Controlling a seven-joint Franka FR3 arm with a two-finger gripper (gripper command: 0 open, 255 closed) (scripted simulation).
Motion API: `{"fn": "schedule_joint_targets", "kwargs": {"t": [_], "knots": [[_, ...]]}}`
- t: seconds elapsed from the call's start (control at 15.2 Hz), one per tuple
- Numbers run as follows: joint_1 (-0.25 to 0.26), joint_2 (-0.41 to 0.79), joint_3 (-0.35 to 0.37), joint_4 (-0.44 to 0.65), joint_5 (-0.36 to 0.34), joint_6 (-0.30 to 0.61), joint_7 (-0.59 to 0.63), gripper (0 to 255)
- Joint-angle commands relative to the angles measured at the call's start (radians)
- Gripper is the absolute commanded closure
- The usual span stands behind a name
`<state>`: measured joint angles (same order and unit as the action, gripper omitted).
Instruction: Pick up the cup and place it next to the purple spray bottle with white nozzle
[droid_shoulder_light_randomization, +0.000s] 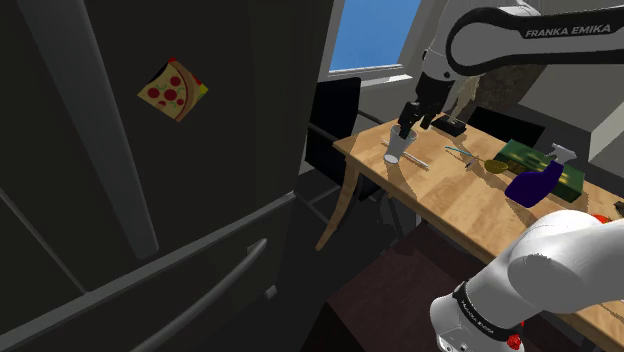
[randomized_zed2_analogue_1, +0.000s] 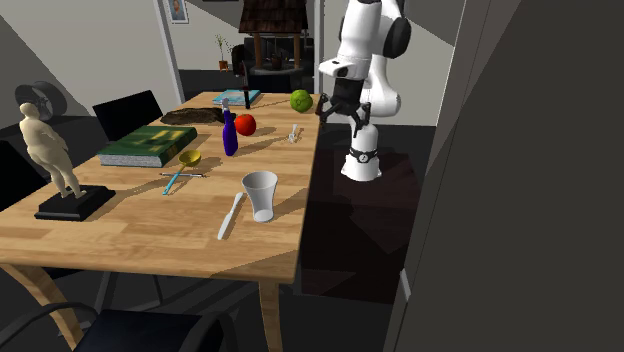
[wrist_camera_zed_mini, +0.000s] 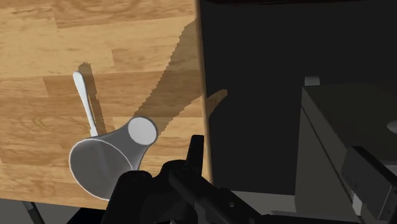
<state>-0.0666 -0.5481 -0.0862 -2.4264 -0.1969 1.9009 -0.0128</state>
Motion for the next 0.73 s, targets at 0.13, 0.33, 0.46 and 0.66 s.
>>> {"fn": "schedule_joint_targets", "kwargs": {"t": [0.13, 0.33, 0.46, 0.66], "knots": [[-0.031, 0.125, -0.034, 0.035, -0.045, 0.101, -0.01, 0], [-0.052, 0.225, -0.057, 0.073, -0.072, 0.17, -0.012, 0], [-0.065, 0.293, -0.072, 0.105, -0.088, 0.212, -0.014, 0], [-0.084, 0.396, -0.093, 0.161, -0.108, 0.267, -0.016, 0]]}}
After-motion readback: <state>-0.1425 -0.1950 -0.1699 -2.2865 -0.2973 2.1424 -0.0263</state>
